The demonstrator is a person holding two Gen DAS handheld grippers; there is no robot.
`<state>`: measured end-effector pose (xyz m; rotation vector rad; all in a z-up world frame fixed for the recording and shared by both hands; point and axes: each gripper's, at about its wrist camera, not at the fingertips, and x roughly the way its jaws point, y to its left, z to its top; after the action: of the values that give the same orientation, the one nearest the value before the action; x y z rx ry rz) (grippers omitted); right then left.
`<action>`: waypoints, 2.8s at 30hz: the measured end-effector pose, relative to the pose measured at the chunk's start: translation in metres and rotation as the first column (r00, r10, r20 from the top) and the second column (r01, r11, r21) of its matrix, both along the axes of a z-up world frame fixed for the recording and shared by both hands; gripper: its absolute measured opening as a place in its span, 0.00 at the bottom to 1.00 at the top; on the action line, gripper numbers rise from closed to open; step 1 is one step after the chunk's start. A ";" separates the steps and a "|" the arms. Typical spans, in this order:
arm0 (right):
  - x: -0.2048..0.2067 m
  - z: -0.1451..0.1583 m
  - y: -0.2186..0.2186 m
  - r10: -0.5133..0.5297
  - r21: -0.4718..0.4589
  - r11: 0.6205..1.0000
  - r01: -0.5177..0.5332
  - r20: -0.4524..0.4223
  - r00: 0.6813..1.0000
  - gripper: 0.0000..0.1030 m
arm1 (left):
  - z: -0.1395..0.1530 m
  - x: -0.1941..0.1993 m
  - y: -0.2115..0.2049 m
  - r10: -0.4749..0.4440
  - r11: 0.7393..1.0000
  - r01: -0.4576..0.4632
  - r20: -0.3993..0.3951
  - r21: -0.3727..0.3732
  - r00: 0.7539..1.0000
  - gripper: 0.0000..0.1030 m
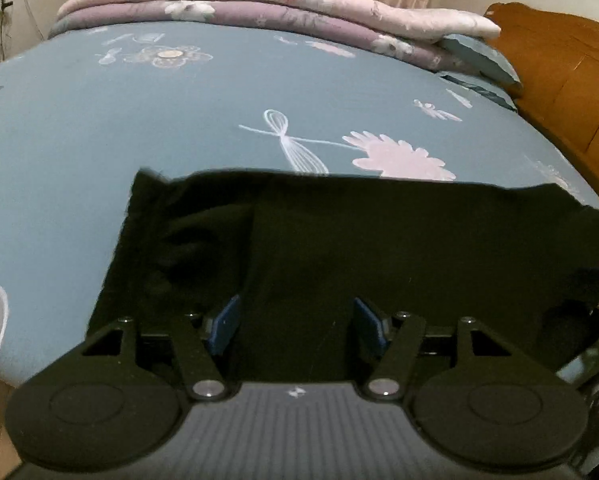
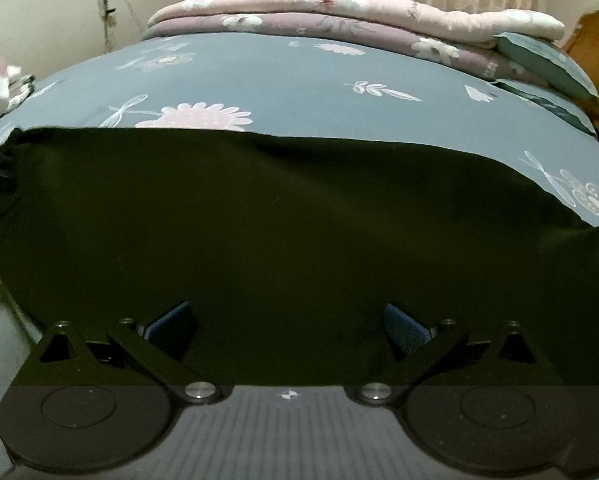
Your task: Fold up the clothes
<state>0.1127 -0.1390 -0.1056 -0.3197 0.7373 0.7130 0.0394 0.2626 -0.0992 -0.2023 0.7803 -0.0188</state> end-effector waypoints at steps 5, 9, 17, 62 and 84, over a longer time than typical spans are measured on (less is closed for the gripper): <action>0.003 0.014 -0.016 -0.020 0.011 1.000 0.020 -0.060 0.998 1.00 | 0.011 -0.015 -0.006 0.004 0.999 -0.002 -0.036 0.043 0.999 0.62; 0.011 0.026 -0.043 -0.122 0.062 0.990 0.127 -0.072 0.990 1.00 | 0.024 -0.015 -0.021 -0.067 0.997 0.067 0.010 0.036 0.998 0.64; 0.013 0.006 -0.071 -0.233 -0.051 0.972 0.230 -0.079 0.969 1.00 | 0.006 0.004 -0.052 -0.113 0.992 0.117 -0.092 0.043 0.989 0.64; 0.034 -0.002 -0.115 -0.347 -0.001 0.938 0.347 0.012 0.938 1.00 | 0.057 0.228 -0.290 -0.519 0.796 0.484 0.001 -0.364 0.855 0.71; 0.072 0.045 -0.219 -0.539 0.182 0.831 0.525 0.038 0.841 1.00 | 0.052 0.277 -0.395 -0.555 0.778 0.517 -0.004 -0.356 0.832 0.72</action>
<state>0.1845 -0.3583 -0.0602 0.0169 0.6367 0.2199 0.3164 -0.1322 -0.0468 -0.3061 0.9224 -0.7025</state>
